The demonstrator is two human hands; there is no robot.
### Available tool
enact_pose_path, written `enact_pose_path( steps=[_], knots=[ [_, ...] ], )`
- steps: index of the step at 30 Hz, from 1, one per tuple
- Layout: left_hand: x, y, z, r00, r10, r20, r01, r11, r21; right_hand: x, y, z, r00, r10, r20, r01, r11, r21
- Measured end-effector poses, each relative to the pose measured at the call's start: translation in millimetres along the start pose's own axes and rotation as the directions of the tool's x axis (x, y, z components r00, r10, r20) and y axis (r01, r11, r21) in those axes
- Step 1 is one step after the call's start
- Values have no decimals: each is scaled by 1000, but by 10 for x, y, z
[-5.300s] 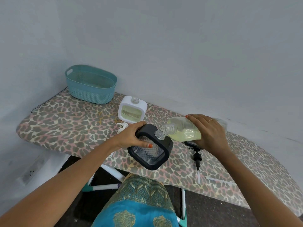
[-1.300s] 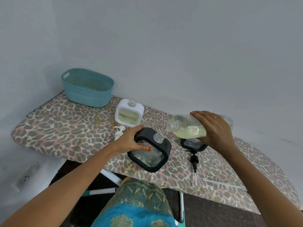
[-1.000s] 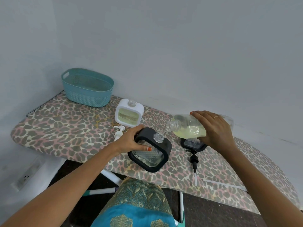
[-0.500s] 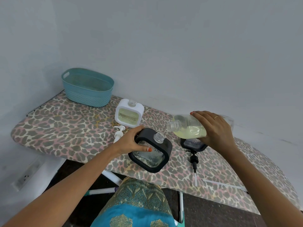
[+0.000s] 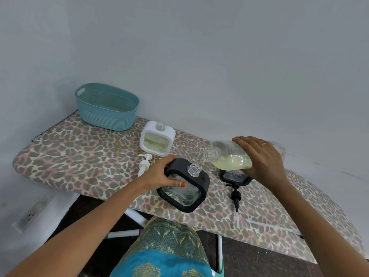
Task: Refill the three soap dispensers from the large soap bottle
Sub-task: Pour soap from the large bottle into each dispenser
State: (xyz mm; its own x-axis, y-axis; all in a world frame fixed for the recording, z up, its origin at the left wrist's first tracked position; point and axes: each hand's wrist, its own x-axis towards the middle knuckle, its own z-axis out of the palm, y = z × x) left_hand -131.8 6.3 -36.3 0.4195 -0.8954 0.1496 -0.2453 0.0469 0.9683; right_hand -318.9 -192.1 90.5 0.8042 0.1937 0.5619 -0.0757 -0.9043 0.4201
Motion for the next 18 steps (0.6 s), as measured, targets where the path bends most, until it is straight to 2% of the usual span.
enact_pose_path(
  steps=[18],
  knots=[
    [-2, -24, 6, 1000, -10, -1, 10, 1000, -5, -6, 17, -13, 1000, 10, 8, -10, 1000, 9]
  ],
)
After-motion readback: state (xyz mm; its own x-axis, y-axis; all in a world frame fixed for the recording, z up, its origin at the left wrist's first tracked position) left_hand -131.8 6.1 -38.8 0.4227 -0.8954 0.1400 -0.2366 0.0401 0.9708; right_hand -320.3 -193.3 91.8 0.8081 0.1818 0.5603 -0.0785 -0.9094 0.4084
